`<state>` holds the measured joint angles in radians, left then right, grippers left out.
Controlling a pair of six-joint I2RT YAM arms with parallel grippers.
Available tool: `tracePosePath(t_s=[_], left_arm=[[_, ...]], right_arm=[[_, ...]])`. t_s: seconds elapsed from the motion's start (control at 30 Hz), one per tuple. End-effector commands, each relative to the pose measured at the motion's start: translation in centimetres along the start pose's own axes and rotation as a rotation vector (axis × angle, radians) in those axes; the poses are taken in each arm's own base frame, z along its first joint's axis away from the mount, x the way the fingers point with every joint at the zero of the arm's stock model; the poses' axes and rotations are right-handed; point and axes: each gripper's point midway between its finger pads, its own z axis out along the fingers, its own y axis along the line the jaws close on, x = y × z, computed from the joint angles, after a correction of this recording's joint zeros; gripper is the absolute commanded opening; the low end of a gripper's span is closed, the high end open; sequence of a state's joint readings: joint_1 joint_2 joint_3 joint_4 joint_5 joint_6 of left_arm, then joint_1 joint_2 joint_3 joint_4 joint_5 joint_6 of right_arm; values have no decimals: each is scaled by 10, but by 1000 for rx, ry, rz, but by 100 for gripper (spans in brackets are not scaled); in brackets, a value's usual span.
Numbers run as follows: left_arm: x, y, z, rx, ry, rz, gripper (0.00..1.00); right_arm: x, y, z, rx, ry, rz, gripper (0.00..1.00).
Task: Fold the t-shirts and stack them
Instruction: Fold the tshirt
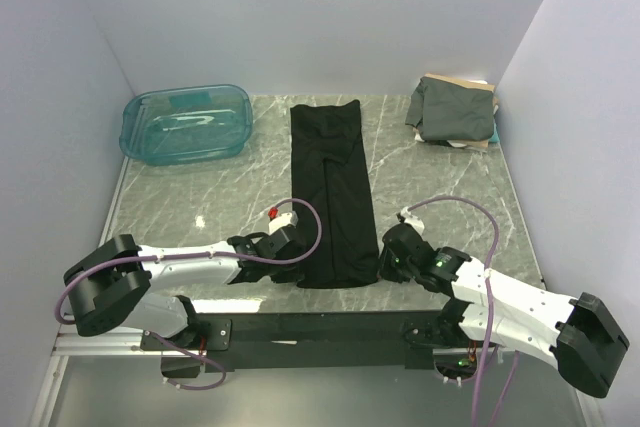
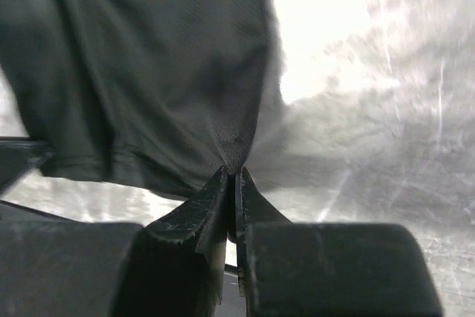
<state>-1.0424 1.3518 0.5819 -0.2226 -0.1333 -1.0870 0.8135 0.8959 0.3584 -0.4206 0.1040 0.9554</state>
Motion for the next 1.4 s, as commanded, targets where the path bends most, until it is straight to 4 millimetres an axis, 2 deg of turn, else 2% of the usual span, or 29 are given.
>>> tracePosePath(t_s=[0.0,0.03,0.2,0.27,0.3,0.4,0.47,0.5,0.53,0.7,0.87,0.9,1.0,1.1,1.2,1.37], left_arm=[[-20,-19,-10,31,-66,30,1],[-26,-25,-12,37,-82,36,1],[-44,-29,-18,-3,-137,60,1],[-58,-34,-19,-18,-185,70,1],[-68,-37,-22,-33,-219,63,1],[-80,-43,-21,-39,-240,87,1],[-97,-47,-22,-54,-270,94,1],[-102,-49,-22,-51,-277,90,1],[-114,-54,-24,-38,-291,94,1],[-147,-56,-19,-32,-320,63,1],[-186,-55,-23,-25,-377,37,1],[-193,-58,-24,-15,-386,33,1],[-215,-52,-26,-24,-414,22,1],[-225,-48,-21,-31,-410,32,1],[-242,-45,-16,-33,-414,22,1],[-260,-41,-4,-28,-407,23,1]], right_arm=[[-39,25,-15,-43,-123,-24,11],[-43,25,-15,-38,-131,-30,11],[-65,44,-20,-76,-167,-36,8],[-74,48,-22,-81,-187,-41,8],[-81,53,-24,-89,-204,-46,8],[-105,62,-32,-99,-262,-28,8],[-117,64,-34,-100,-286,-33,8],[-129,67,-37,-111,-310,-19,8],[-131,69,-35,-110,-299,-28,7],[-159,83,-39,-128,-330,-35,6],[-184,86,-30,-97,-333,-42,5],[-192,92,-32,-111,-343,-45,5],[-203,96,-21,-101,-323,-49,5],[-217,102,-18,-111,-321,-46,5],[-224,101,-2,-95,-290,-43,3],[-242,103,9,-85,-288,-28,3]])
